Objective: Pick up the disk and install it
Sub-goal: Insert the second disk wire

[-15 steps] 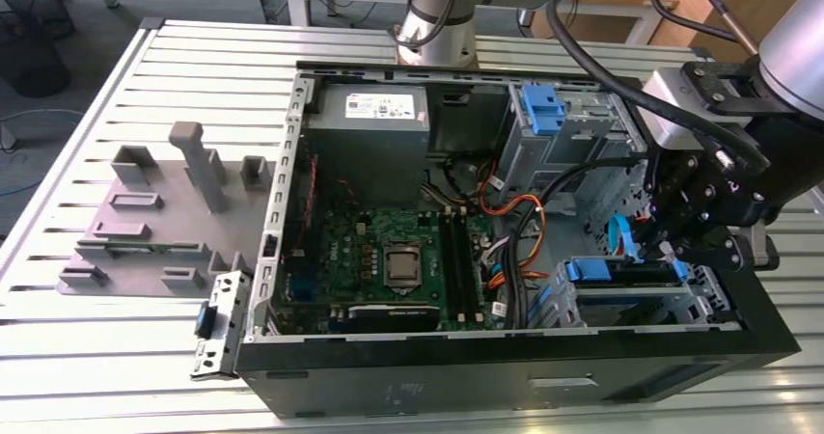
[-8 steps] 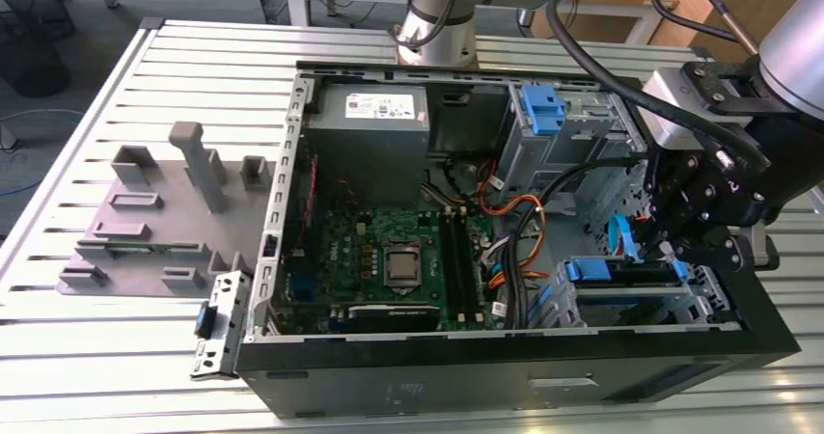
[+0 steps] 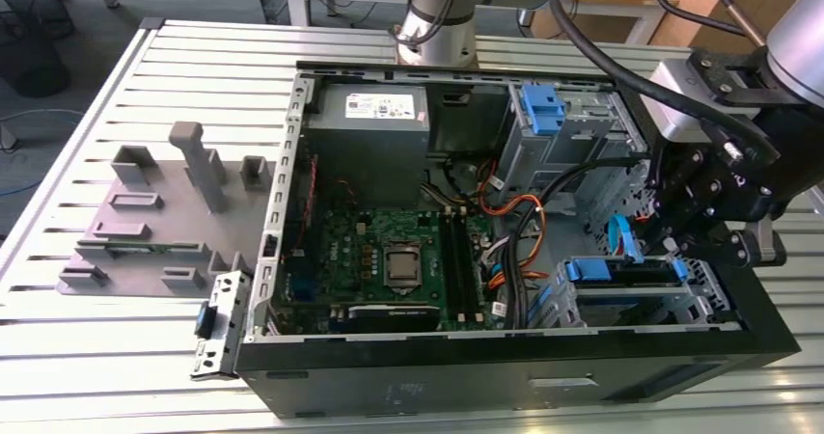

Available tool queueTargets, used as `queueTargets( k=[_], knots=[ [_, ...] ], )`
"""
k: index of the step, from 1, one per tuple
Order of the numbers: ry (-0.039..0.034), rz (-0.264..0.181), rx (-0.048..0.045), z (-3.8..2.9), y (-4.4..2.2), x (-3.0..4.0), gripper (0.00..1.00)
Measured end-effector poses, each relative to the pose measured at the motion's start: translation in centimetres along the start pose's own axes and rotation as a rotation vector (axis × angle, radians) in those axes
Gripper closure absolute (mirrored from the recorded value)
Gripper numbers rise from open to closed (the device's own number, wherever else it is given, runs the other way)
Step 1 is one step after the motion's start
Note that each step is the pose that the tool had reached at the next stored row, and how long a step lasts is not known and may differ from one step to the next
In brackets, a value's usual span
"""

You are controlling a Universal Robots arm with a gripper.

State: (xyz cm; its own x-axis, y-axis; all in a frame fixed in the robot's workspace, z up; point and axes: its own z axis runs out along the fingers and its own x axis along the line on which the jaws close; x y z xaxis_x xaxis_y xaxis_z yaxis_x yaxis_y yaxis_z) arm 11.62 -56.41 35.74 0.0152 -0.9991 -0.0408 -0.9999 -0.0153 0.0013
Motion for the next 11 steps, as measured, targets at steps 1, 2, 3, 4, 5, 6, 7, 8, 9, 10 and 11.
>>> queueTargets(
  k=[1, 2, 3, 4, 5, 6, 7, 8, 9, 10, 11],
  knots=[
    [0.0, 0.0, 0.0, -0.12, 0.0, -0.01, 0.77],
    [0.0, 0.0, 0.0, -0.23, 0.0, -0.01, 0.77],
    [-0.0001, 0.0, 0.0, -0.27, 0.0, -0.01, 0.77],
    [-0.0003, 0.0, 0.0, -0.27, 0.0, -0.01, 0.77],
    [-0.0005, 0.0, 0.0, -0.27, 0.0, -0.01, 0.77],
    [-0.0003, 0.0, 0.0, -0.28, 0.0, -0.01, 0.77],
    [-0.0001, 0.0, 0.0, -0.3, 0.0, -0.01, 0.77],
    [-0.0001, 0.0, 0.0, -0.3, 0.0, -0.01, 0.77],
    [-0.0002, 0.0, 0.0, -0.3, 0.0, -0.01, 0.77],
    [-0.0001, 0.0, 0.0, -0.31, 0.0, -0.02, 0.77],
    [-0.0001, 0.0, 0.0, -0.32, 0.0, -0.01, 0.77]
  ],
)
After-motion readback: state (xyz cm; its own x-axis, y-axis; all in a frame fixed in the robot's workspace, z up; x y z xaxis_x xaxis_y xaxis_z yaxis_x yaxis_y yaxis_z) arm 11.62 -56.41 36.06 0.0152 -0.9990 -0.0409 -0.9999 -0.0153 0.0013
